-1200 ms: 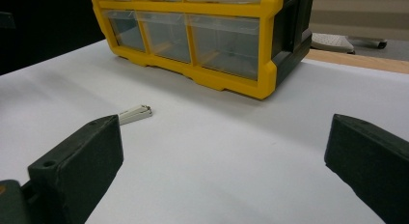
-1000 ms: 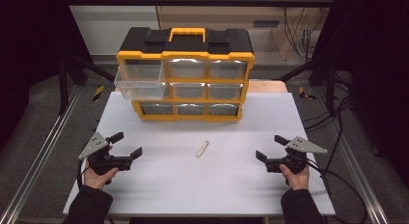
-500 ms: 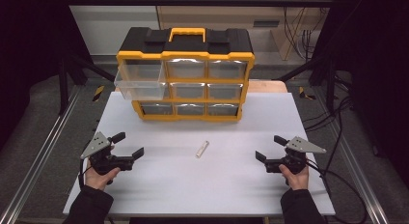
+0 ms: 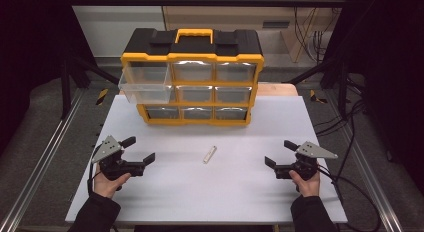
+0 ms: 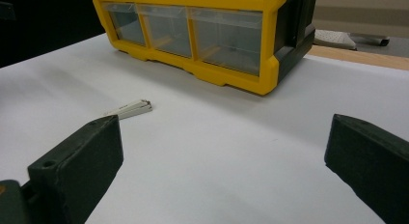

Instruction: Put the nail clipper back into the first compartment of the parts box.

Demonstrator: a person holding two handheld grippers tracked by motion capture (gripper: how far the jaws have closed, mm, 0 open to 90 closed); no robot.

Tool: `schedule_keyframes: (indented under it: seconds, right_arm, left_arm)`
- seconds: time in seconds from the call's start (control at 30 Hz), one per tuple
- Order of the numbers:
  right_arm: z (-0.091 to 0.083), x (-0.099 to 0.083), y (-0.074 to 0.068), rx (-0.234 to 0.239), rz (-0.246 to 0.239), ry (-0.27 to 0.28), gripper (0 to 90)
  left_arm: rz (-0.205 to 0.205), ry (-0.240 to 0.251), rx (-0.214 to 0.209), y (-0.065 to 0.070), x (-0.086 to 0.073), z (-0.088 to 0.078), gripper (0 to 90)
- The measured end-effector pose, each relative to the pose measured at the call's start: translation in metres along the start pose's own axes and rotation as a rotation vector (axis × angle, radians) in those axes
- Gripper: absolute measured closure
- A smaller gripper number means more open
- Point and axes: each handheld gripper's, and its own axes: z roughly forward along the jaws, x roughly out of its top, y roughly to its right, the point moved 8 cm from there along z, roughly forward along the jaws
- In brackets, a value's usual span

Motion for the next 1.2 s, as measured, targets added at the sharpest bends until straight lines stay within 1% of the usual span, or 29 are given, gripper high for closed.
schedule_keyframes:
  seconds: [0.07,0.37,0.57,0.67,0.83,1.03,1.2]
  right_arm:
    - [0.000,0.000,0.000,0.000,0.000,0.001,0.6]
    - [0.000,0.000,0.000,0.000,-0.004,0.001,0.6]
    - [0.000,-0.001,0.000,-0.002,-0.005,-0.004,0.6]
    - [0.001,-0.001,0.000,-0.002,-0.005,-0.005,0.6]
    - [0.001,-0.001,0.000,-0.003,-0.006,-0.004,0.6]
    - [0.001,-0.001,0.000,-0.002,-0.006,-0.003,0.6]
    - [0.001,-0.001,0.000,-0.002,-0.006,-0.003,0.6]
  left_arm:
    - [-0.004,-0.002,-0.004,0.002,0.000,0.001,2.7]
    - [0.005,-0.021,-0.017,0.012,0.001,0.010,2.6]
    - [0.010,-0.047,-0.015,0.016,-0.002,0.016,2.6]
    - [0.007,-0.057,-0.021,0.019,-0.004,0.019,2.6]
    - [0.016,-0.069,-0.025,0.024,-0.004,0.025,2.6]
    - [0.023,-0.077,-0.037,0.032,0.000,0.032,2.6]
    - [0.039,-0.102,-0.045,0.039,-0.001,0.040,2.5]
